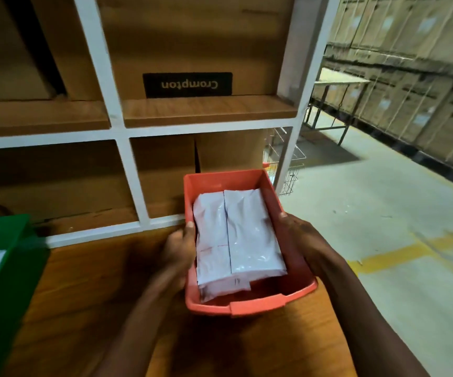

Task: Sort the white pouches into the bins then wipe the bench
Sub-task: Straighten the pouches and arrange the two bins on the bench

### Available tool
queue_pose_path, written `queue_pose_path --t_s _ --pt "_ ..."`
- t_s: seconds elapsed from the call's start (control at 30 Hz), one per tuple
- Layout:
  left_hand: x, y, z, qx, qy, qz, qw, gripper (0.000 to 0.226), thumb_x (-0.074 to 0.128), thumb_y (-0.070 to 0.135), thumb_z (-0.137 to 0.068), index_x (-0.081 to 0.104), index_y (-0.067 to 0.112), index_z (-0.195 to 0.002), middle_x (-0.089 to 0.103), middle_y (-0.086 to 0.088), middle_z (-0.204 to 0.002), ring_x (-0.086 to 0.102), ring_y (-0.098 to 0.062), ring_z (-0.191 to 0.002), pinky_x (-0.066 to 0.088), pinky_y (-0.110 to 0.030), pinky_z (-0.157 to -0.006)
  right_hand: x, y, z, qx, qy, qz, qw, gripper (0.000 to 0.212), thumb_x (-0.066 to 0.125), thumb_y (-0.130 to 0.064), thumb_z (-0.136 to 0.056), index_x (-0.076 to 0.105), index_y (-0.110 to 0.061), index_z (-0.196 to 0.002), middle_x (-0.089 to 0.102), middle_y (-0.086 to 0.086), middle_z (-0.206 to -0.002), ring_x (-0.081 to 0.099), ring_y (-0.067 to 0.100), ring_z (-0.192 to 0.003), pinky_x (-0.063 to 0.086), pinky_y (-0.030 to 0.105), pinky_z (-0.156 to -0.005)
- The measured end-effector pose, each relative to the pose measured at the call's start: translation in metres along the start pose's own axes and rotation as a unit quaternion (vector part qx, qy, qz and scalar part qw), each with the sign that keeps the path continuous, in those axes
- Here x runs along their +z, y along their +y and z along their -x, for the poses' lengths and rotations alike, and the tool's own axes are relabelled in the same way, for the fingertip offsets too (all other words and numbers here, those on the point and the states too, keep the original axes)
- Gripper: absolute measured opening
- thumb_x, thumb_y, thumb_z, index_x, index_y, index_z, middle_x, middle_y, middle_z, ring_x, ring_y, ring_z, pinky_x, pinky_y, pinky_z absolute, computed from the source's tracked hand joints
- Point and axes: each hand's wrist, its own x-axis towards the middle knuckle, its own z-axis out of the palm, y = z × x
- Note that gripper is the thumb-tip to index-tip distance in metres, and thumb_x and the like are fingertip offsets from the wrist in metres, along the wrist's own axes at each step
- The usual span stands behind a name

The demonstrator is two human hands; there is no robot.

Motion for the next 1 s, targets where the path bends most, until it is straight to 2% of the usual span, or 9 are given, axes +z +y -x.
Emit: queue_pose_path --t_s 0.07,0.17,0.37,0.5,0.63,0.77,0.87,0.93,1.0 --pt "0.037 -0.002 -0.001 -0.012 -0.003 0.015 1.000 0.048 0.046 0.048 -0.100 0.066 0.007 -0.086 0.073 -0.013 -0.091 0.069 -0.033 -0.083 0.056 -0.053 -0.082 -0.035 0.012 -0.010 0.008 0.011 -0.006 1.000 0.029 0.052 -0.044 -0.100 0.076 -0.028 -0.101 0.076 -0.006 -0.105 0.072 0.015 -0.100 0.053 0.045 -0.099" --pt "0.090 -0.005 0.004 -0.021 -0.024 0.029 0.999 0.046 0.044 0.044 -0.102 0.068 0.007 -0.088 0.066 -0.012 -0.084 0.062 -0.027 -0.079 0.052 -0.042 -0.074 -0.079 0.031 -0.026 0.041 0.020 -0.037 0.998 0.027 0.055 -0.040 -0.100 0.077 -0.025 -0.101 0.078 -0.004 -0.103 0.073 0.018 -0.097 0.055 0.043 -0.096" --pt "0.129 -0.014 -0.005 -0.050 -0.012 0.037 0.998 0.044 0.041 0.049 -0.102 0.070 0.016 -0.096 0.075 -0.007 -0.094 0.072 -0.027 -0.090 0.055 -0.053 -0.090 -0.104 0.048 -0.056 0.073 -0.037 -0.079 0.994 0.026 0.049 -0.028 -0.105 0.072 -0.015 -0.106 0.078 0.000 -0.096 0.075 0.012 -0.079 0.056 0.023 -0.064" --pt "0.129 -0.025 -0.018 -0.055 -0.016 0.039 0.998 0.053 0.046 0.065 -0.092 0.071 0.020 -0.106 0.077 -0.005 -0.099 0.073 -0.028 -0.094 0.054 -0.056 -0.092 -0.106 0.047 -0.067 0.068 -0.051 -0.061 0.995 0.026 0.049 -0.032 -0.104 0.072 -0.019 -0.105 0.078 0.003 -0.103 0.075 0.018 -0.088 0.059 0.034 -0.079" --pt "0.129 -0.023 -0.017 -0.051 -0.023 0.028 0.998 0.049 0.046 0.061 -0.095 0.071 0.021 -0.107 0.076 -0.005 -0.100 0.073 -0.028 -0.096 0.054 -0.055 -0.092 -0.106 0.046 -0.066 0.052 -0.055 -0.003 0.997 0.029 0.047 -0.044 -0.103 0.071 -0.029 -0.110 0.075 0.001 -0.114 0.072 0.022 -0.103 0.053 0.048 -0.099" --pt "0.116 -0.008 -0.001 0.018 0.044 -0.051 0.998 0.050 0.038 0.055 -0.100 0.069 0.017 -0.113 0.073 -0.006 -0.103 0.068 -0.025 -0.096 0.053 -0.038 -0.084 -0.090 0.024 -0.048 -0.026 0.028 0.241 0.970 0.051 0.039 -0.056 -0.101 0.044 -0.030 -0.146 0.053 0.005 -0.148 0.053 0.031 -0.130 0.042 0.042 -0.104" --pt "0.089 0.004 0.012 0.051 0.096 -0.107 0.988 0.068 0.032 0.066 -0.094 0.061 0.018 -0.132 0.066 -0.011 -0.125 0.061 -0.027 -0.112 0.046 -0.040 -0.101 -0.064 0.004 -0.024 -0.118 0.095 0.267 0.952 0.052 0.038 -0.058 -0.100 0.041 -0.032 -0.145 0.052 -0.002 -0.147 0.052 0.025 -0.131 0.042 0.039 -0.095" --pt "0.064 0.008 0.025 0.104 0.072 -0.121 0.985 0.060 0.033 0.057 -0.101 0.043 0.022 -0.148 0.052 -0.004 -0.145 0.049 -0.017 -0.128 0.035 -0.028 -0.104 -0.037 -0.006 -0.006 -0.168 0.095 0.263 0.945 0.066 0.036 -0.066 -0.097 0.035 -0.030 -0.152 0.044 -0.005 -0.155 0.044 0.018 -0.140 0.039 0.037 -0.106" --pt "0.033 0.011 0.039 0.134 0.053 -0.110 0.983 0.060 0.035 0.055 -0.099 0.035 0.028 -0.152 0.041 0.002 -0.154 0.039 -0.015 -0.138 0.030 -0.027 -0.108 -0.003 -0.017 0.013 -0.189 0.090 0.239 0.948 0.070 0.040 -0.065 -0.097 0.035 -0.024 -0.154 0.039 -0.004 -0.159 0.036 0.014 -0.145 0.032 0.033 -0.113"
